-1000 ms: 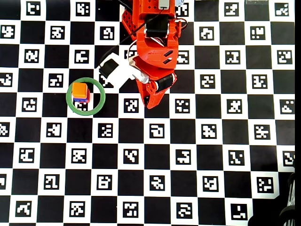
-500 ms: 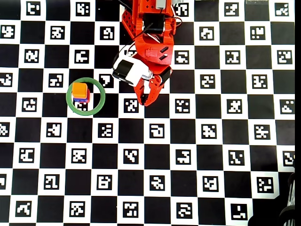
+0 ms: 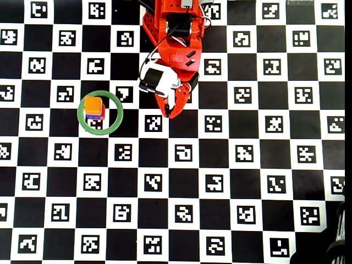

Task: Grab the red cube then put it in the green circle then put the blue cube on top and finally the orange cube on top

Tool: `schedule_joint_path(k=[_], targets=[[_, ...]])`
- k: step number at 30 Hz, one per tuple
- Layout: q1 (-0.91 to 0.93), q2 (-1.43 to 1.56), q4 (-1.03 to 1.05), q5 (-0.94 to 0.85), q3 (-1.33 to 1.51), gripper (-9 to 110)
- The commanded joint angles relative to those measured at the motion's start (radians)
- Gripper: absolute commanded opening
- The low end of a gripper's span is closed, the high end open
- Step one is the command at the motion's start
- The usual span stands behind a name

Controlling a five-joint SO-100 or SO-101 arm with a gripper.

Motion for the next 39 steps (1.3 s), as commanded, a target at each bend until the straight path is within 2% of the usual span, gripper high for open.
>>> schedule_joint_path(k=[1, 6, 12, 20, 39], targets=[[-0.02, 0.054, 0.086, -0.014, 0.049, -6], [-0.038, 0.107, 0.245, -0.114, 0.049, -6], [-0.035, 0.1, 0.342, -0.256, 0.049, -5], [-0.009, 0.187, 0.39, -0.276, 0.049, -5], [0.014, 0.187, 0.394, -0.299, 0.049, -5]])
